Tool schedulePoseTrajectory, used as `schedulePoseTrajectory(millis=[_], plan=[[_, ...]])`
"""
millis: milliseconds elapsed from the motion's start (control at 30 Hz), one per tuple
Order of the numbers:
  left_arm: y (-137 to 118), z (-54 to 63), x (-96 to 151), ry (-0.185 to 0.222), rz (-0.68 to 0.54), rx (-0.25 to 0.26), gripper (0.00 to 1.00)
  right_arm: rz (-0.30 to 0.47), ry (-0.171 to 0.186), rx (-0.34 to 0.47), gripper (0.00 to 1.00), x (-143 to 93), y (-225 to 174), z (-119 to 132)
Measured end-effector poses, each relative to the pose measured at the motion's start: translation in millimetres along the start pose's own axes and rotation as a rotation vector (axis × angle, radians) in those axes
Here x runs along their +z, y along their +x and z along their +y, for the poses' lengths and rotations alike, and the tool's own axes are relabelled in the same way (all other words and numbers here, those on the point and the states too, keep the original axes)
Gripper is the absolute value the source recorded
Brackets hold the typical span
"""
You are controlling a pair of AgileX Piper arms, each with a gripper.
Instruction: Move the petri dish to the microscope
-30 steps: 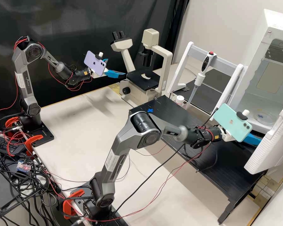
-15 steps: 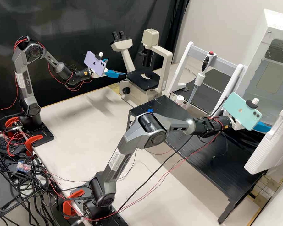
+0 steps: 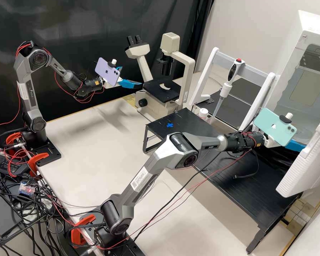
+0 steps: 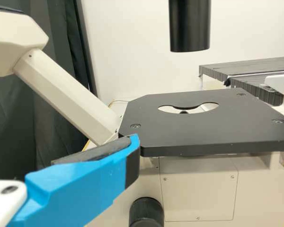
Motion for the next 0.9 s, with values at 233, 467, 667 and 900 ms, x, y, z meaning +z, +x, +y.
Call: schedulePoseTrajectory(millis=[233, 467, 667, 900], plan=[[0, 0.0, 0, 0.0, 0.0, 0.0, 1.0, -0.001, -0.03, 0.008, 1.0, 0, 3, 0], [0, 0.0, 0, 0.0, 0.0, 0.0, 1.0, 0.01, -0.05, 0.013, 1.0, 2, 4, 5], [0, 0.0, 0, 0.0, 0.0, 0.0, 1.0, 0.012, -0.026, -0.015, 1.0, -1, 6, 11], [0, 0.0, 0, 0.0, 0.0, 0.0, 1.0, 0.006, 0.033, -0.024, 1.0, 1, 12, 12]])
